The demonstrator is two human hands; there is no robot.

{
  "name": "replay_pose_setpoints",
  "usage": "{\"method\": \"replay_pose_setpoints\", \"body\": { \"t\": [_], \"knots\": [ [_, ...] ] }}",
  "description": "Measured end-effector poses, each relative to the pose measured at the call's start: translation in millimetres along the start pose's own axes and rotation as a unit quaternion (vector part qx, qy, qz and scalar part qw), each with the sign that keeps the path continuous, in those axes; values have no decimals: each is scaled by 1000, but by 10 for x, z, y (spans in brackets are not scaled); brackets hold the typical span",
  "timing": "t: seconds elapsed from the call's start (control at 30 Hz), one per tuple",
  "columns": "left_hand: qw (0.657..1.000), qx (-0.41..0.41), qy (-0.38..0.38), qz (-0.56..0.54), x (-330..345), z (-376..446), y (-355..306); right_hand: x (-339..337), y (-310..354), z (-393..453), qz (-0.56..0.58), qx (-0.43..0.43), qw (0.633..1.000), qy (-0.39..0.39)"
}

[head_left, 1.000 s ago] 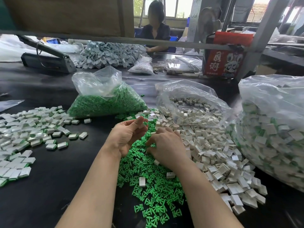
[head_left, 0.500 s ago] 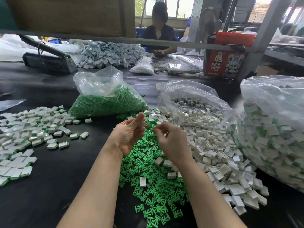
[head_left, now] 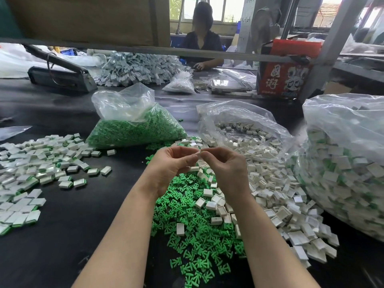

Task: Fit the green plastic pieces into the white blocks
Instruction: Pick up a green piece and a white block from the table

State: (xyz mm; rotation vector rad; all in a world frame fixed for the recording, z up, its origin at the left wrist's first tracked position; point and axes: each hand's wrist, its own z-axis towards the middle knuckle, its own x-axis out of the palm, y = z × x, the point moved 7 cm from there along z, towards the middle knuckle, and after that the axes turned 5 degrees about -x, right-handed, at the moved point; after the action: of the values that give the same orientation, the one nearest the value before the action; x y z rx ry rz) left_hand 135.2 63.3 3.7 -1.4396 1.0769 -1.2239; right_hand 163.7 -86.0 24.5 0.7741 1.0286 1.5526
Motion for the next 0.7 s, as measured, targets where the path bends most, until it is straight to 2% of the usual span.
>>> {"method": "replay_pose_setpoints", "body": {
  "t": [0.17, 0.3, 0.43, 0.57, 0.7],
  "knots": [
    [999, 32, -23, 26, -2, -17, -55, 34, -115, -12, 85, 91, 992, 9],
    [996, 62, -35, 50, 47, -27, -111, 129, -245, -55, 78, 168, 979, 83],
    [996, 72, -25, 41, 112, -29, -132, 243, -259, -80, 103, 165, 971, 137],
    [994, 79, -28, 63, 129, -24, -153, 272, -233, -83, 157, 146, 965, 149],
    [992, 84, -52, 79, 120, -7, -158, 251, -227, -73, 155, 136, 967, 147]
  ]
}}
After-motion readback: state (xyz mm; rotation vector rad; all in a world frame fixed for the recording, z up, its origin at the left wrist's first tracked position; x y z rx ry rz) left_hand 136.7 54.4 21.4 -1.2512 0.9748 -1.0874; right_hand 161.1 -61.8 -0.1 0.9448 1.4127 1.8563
